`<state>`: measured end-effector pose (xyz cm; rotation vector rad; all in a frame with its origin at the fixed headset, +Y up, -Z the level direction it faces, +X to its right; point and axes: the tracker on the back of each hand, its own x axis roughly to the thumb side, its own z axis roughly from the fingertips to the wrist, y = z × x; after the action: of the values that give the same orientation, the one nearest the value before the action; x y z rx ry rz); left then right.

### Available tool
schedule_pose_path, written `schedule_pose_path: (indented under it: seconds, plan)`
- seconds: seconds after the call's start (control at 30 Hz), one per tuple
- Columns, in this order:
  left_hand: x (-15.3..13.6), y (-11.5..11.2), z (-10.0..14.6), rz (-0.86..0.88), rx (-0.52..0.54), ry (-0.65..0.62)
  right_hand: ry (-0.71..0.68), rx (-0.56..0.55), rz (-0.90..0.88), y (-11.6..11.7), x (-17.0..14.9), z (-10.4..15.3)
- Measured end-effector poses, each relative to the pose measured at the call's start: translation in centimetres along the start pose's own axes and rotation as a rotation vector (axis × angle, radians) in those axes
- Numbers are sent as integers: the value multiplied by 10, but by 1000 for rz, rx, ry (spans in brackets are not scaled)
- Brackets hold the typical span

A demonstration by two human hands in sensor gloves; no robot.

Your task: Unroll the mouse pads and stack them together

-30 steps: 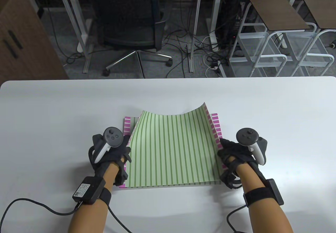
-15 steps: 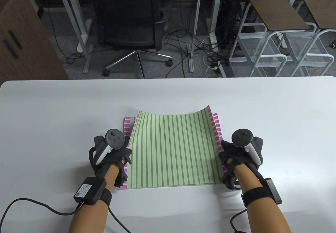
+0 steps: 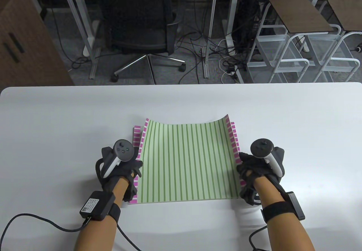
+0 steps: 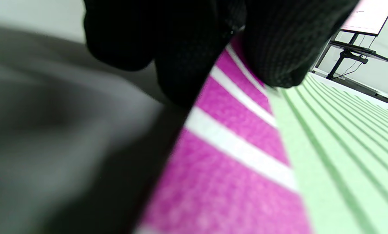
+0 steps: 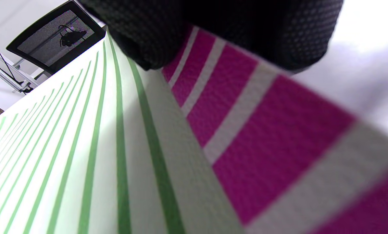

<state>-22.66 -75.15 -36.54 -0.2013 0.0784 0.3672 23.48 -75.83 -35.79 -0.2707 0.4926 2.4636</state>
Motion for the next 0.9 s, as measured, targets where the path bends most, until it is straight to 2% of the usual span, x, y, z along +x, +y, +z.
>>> schedule_pose_path:
  seconds: [0.07,0.13,0.2,0.27,0.33,0.43,0.5,0.53,0.57,0.6,0.67,0.8,0.9]
  plan:
    - [-3,3,1,9,5,26,11,12,3,-3,-1,3]
    - [-6,17,7,4,62,86,1,13,50,-10,3,9]
    - [-3,34,14,18,147,38,-87,-81,124,-18,16,18]
    - [9,46,20,4,168,-77,-197,-137,225,-17,34,27]
    - [21,45,22,-83,103,-145,-278,-131,318,-4,49,30]
    - [31,27,19,-277,-72,-182,-346,19,478,27,63,28]
    - [29,8,13,-345,-251,-170,-315,127,544,42,61,23]
    - [27,1,11,-370,-306,-162,-298,166,561,46,59,20]
    - [23,-11,7,-417,-373,-136,-253,213,535,42,53,16]
    - [20,-14,3,-448,-402,-118,-231,225,471,40,49,14]
    - [12,-13,3,-284,-414,-114,-199,253,447,31,38,12]
    - [12,-14,2,-307,-425,-119,-173,260,438,15,19,11]
    - [10,-15,2,-288,-422,-125,-166,259,424,14,17,11]
